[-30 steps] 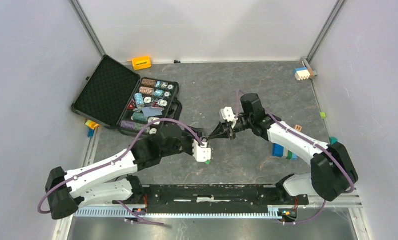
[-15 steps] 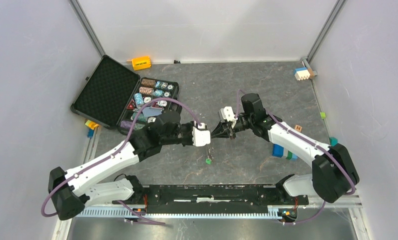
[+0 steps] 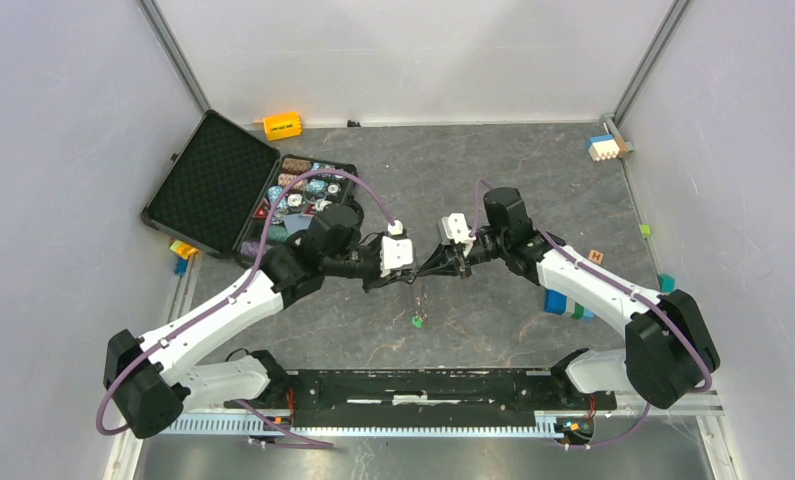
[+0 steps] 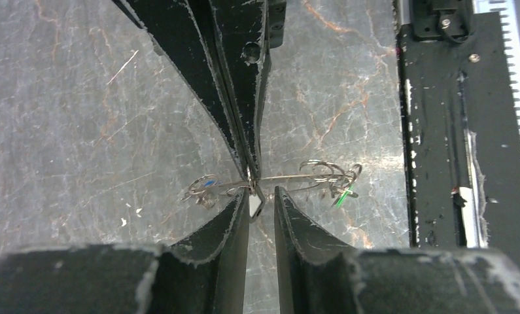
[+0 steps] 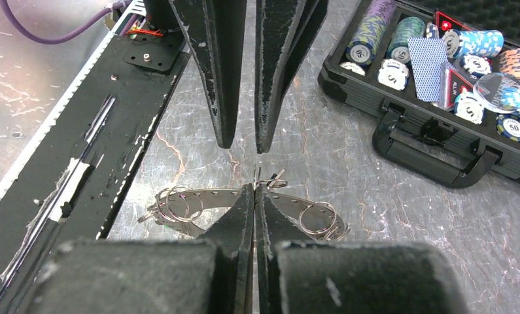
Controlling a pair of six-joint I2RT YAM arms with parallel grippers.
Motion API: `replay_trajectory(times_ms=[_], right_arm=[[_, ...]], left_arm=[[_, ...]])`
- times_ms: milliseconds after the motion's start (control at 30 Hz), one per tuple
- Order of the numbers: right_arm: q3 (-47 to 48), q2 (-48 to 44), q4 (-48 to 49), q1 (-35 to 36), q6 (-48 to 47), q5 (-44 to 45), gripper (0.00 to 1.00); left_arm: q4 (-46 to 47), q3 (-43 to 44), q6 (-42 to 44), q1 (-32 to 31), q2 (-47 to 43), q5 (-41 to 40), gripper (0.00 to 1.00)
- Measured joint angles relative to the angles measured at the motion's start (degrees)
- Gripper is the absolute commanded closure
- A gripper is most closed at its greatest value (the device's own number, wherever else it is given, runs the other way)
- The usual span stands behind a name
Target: Put the keys on the keyring
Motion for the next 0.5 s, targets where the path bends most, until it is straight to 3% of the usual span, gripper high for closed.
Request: replay_trajectory(times_ms=[500], right_arm=[[0.0, 0.0, 0.0, 0.0, 0.5, 0.0, 1.00]], left_arm=[[0.0, 0.0, -0.9, 1.0, 0.9, 3.0, 0.74]])
